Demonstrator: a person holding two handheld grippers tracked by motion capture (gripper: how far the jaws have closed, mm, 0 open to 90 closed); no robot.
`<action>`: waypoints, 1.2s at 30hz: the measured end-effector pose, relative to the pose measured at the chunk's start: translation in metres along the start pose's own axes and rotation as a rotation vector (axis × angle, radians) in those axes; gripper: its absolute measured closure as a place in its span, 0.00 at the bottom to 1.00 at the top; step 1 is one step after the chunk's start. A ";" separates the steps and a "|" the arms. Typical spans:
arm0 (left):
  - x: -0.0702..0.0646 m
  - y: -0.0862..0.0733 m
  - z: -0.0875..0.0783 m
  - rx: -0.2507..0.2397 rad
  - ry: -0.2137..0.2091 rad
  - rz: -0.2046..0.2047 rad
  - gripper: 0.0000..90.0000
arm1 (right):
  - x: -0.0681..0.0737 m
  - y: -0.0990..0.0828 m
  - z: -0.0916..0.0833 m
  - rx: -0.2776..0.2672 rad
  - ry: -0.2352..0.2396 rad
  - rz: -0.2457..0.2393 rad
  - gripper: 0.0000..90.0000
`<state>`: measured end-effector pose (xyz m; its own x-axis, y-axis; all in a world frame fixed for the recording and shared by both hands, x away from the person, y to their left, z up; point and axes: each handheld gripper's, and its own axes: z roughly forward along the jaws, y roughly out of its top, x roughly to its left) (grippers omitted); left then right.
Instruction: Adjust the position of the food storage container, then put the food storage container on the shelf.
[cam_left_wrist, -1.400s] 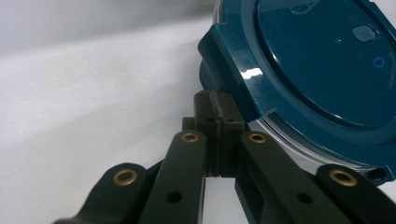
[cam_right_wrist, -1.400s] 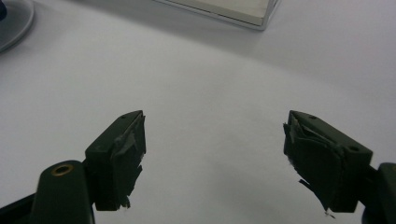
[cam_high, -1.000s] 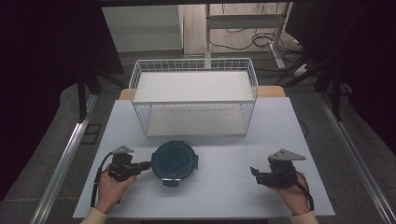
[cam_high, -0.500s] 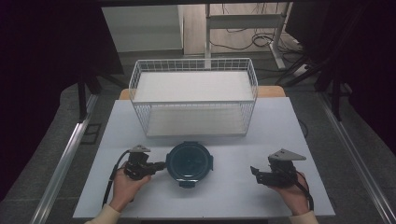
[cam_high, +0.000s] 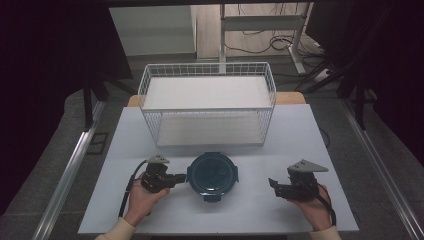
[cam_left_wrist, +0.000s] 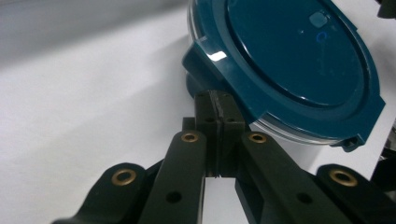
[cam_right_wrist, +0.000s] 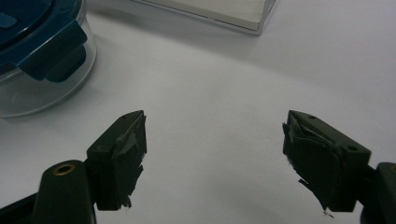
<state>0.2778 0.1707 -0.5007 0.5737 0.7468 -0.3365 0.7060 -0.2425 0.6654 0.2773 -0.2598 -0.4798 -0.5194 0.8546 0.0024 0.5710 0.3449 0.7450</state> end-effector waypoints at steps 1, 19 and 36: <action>0.001 -0.001 -0.003 -0.007 0.028 0.012 1.00 | 0.000 0.000 -0.001 -0.004 -0.001 0.000 0.24; 0.009 -0.007 -0.038 -0.094 0.077 -0.063 0.36 | 0.000 -0.003 0.002 -0.002 -0.007 -0.005 0.24; 0.008 -0.007 -0.045 -0.129 0.074 -0.097 0.25 | 0.005 0.000 0.002 -0.031 0.023 -0.005 0.24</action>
<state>0.2589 0.2067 -0.4781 0.4699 0.8077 -0.3561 0.6947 -0.0896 0.7137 0.2760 -0.2552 -0.4807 -0.5364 0.8439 0.0139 0.5488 0.3363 0.7653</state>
